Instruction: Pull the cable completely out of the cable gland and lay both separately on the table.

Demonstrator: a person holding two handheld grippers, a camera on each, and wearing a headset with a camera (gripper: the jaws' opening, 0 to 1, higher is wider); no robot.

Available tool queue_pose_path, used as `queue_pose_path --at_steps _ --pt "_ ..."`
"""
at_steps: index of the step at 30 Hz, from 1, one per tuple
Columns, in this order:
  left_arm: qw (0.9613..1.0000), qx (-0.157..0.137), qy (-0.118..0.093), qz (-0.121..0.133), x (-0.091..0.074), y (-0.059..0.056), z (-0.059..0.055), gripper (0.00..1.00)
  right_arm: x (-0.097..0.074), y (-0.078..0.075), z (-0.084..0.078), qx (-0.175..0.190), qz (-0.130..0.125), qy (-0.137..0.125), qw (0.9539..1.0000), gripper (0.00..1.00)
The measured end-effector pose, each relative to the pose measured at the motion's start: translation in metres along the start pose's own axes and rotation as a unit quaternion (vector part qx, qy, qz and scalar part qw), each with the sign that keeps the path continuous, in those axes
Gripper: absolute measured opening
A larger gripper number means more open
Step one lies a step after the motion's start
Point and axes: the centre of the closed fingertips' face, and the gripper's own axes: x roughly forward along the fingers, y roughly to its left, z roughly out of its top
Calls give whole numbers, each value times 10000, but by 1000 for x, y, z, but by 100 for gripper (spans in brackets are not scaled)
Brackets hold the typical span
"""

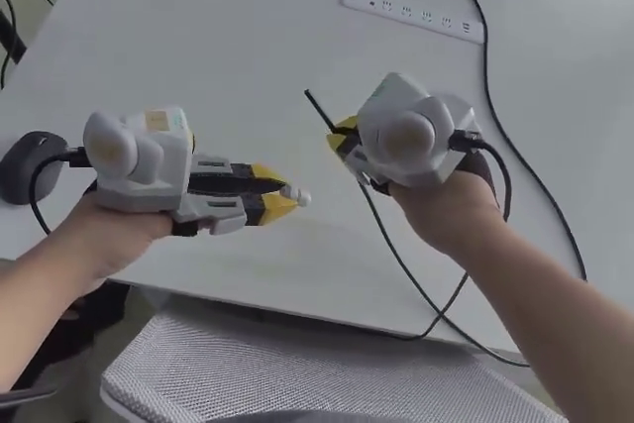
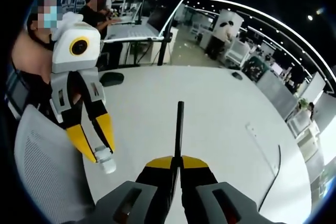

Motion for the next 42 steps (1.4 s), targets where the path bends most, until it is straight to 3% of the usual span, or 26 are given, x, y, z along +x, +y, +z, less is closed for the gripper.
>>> queue_pose_path --at_steps 12,22,30,32,35,37,42 --pt "9997 -185 -64 132 -8 15 -22 15 43 -1 25 -249 134 22 9996 0" --pt "9992 -258 -156 258 -16 26 -40 15 69 8 52 -424 314 -38 9986 0" --pt "9983 -330 -182 437 -22 37 -55 15 100 26 71 -744 725 -27 9946 0" --pt "9979 -344 -173 525 -23 42 -61 15 110 35 72 -879 876 -4 9923 0" --pt "9955 -607 -360 630 -25 49 -66 15 128 43 65 -994 1020 127 9897 0" --pt "9952 -573 -324 722 -25 53 -70 15 135 51 68 -911 1110 146 9895 0" --pt "9945 -639 -186 804 -24 57 -86 15 150 79 57 -1248 1531 311 9798 0"
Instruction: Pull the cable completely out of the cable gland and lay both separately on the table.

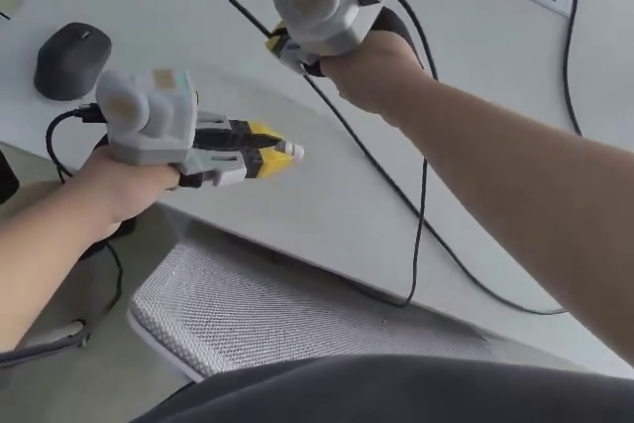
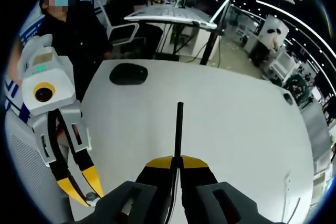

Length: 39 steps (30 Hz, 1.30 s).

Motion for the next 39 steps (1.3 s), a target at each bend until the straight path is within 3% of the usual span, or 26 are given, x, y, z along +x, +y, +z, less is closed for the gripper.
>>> queue_pose_path --at_steps 3,6,11,18,21,39 --pt "10000 -26 41 73 0 5 -6 15 9 8 -2 -295 76 88 9995 0" --pt "9998 -63 65 169 0 10 -10 15 16 13 -3 -59 218 63 9997 0" --pt "9997 -133 118 169 4 12 -17 15 23 16 -6 -34 299 79 9995 0" --pt "9997 -132 110 191 8 11 -18 15 24 18 -10 77 350 50 9993 0" --pt "9996 -144 97 206 9 12 -18 15 28 16 -10 282 389 -2 9988 0" --pt "9989 -92 259 386 7 14 -32 16 40 29 -20 112 472 130 9987 0"
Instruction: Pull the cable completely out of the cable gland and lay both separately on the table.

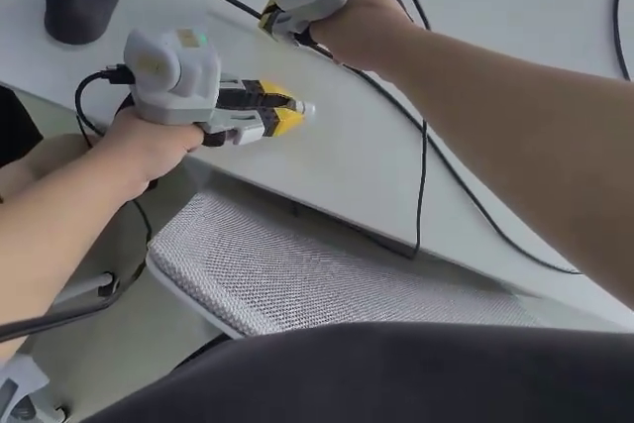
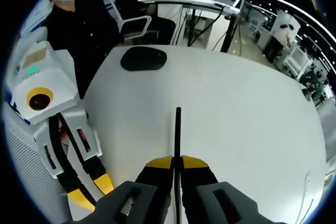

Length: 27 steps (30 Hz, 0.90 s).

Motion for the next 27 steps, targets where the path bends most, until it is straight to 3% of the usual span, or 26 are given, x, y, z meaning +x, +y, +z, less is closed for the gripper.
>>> queue_pose_path --at_steps 11,21,27 --pt "9992 333 205 44 0 -1 -3 16 5 -2 -9 175 -1 76 9998 0" --pt "9958 770 460 191 -1 -2 -2 16 8 -1 -9 -62 -33 97 9999 0" --pt "9945 849 582 197 -1 -3 -4 16 8 -4 -8 -129 -151 109 9997 3"
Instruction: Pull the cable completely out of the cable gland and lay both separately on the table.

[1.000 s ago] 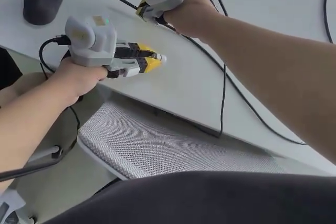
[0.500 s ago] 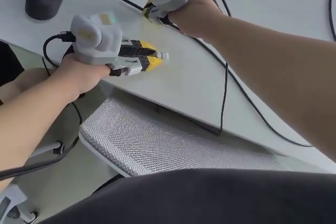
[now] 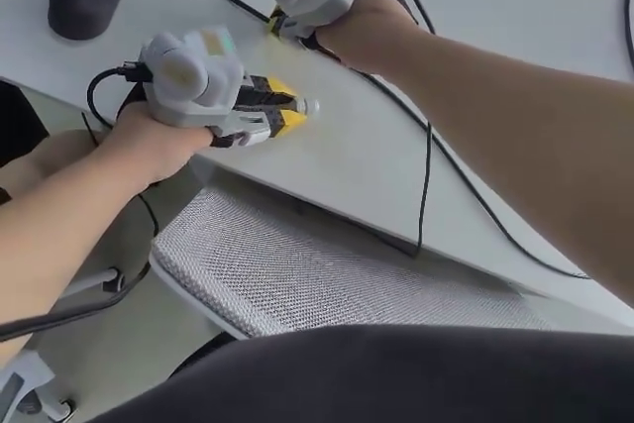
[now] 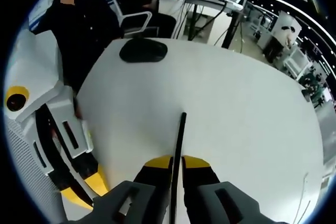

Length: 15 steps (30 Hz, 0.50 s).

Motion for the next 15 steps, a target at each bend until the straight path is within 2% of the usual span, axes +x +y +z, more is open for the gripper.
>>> queue_pose_path --at_steps 7,12,15 --pt "9999 52 -2 107 1 5 -1 17 2 -3 1 12 -49 10 10000 8" --pt "10000 49 45 69 0 4 -2 19 1 -4 3 46 -96 -35 9999 10" --pt "10000 -16 1 89 -2 5 -1 20 -2 -4 3 95 -89 -71 9999 12"
